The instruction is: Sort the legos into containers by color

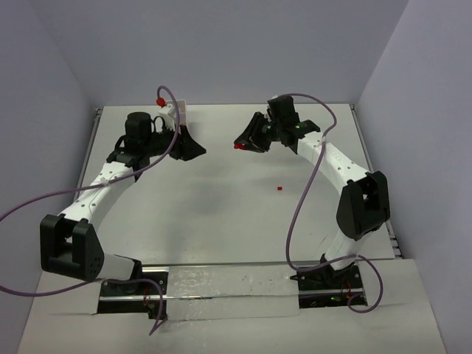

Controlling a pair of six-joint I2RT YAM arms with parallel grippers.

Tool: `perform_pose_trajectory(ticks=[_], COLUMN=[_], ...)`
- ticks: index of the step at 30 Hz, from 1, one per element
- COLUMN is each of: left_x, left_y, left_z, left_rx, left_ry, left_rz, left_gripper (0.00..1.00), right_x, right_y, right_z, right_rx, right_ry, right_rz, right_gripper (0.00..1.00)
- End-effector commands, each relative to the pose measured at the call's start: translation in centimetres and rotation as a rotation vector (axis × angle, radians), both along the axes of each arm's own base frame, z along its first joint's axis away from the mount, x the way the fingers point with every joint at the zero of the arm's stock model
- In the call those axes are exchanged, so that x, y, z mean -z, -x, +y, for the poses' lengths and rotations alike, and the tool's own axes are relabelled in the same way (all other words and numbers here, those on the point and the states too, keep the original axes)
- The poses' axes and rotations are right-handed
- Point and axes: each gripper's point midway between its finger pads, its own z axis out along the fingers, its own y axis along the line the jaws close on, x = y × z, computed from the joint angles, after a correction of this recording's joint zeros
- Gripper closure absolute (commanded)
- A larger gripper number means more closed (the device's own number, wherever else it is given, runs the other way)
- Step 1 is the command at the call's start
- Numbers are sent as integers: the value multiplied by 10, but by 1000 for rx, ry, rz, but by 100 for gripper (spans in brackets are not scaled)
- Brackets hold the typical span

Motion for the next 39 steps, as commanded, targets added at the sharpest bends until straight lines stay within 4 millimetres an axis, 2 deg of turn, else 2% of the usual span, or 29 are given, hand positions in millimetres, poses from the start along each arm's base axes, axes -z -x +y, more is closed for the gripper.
perform_pose_trajectory(ticks=[1, 3, 7, 15, 20, 34, 39], left_x=[-26, -28, -19, -20, -30, -26, -23], left_y=[-9, -11, -21, -32, -34, -50, -55], left_z=[-29, -37, -57, -80, -84, -96, -92], left_rx=[-6, -10, -9, 0, -12, -78, -119], left_ry=[61, 72, 105, 127, 150, 76, 51], left_rz=[-11, 2, 63, 80, 44, 5, 5], left_gripper=[36, 36, 34, 27, 27, 39, 45], right_x=[-25, -24, -22, -23, -19, -17, -17], right_y=[-12, -10, -2, 0, 3, 4, 7], right_z=[16, 20, 30, 35, 37, 46, 47], right_rx=[129, 133, 121, 114, 115, 120, 117], right_ry=[-148, -173, -203, -227, -246, -324, -338], right_rz=[84, 104, 150, 166, 196, 262, 276], right_gripper=[100, 100, 100, 100, 100, 100, 100])
